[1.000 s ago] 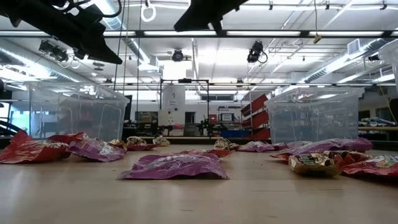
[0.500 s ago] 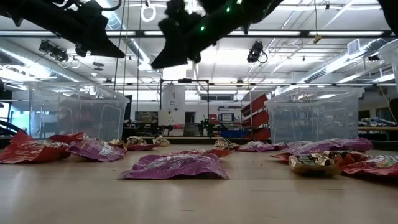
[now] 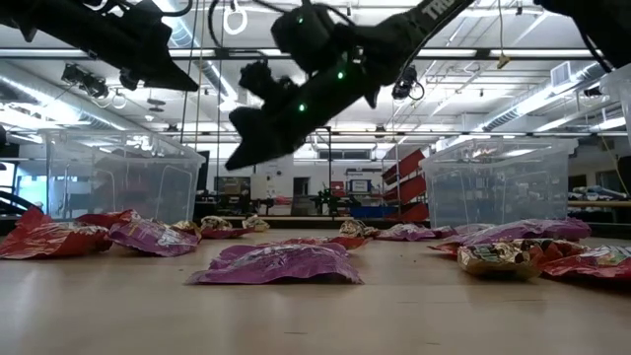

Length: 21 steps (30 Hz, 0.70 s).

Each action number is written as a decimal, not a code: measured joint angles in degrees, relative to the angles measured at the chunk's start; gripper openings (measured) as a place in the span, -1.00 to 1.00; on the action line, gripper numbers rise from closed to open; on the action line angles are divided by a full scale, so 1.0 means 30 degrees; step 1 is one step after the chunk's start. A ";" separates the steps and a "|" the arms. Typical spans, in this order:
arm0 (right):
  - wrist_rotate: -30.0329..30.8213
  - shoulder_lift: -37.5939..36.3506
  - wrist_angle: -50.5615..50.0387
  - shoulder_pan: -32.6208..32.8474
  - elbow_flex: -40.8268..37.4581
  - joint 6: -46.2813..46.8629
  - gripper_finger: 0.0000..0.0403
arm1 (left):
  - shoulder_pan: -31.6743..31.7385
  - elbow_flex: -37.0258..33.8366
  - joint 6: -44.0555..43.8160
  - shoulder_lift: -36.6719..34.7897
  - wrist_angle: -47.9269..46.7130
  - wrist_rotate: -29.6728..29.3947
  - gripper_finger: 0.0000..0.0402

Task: Sort candy
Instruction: Put the purple candy into the top right transparent bin

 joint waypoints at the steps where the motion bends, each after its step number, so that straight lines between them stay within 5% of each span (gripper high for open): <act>1: 0.0067 0.0132 -0.0066 0.0006 -0.0006 0.0000 -0.88 | 0.0000 0.0000 0.0005 0.0005 0.0000 0.0002 -0.96; 21: -0.1222 0.1258 -0.1614 0.0087 -0.0007 -0.1317 -0.54 | 0.0000 0.0002 0.0022 0.0005 -0.0080 -0.0001 -0.96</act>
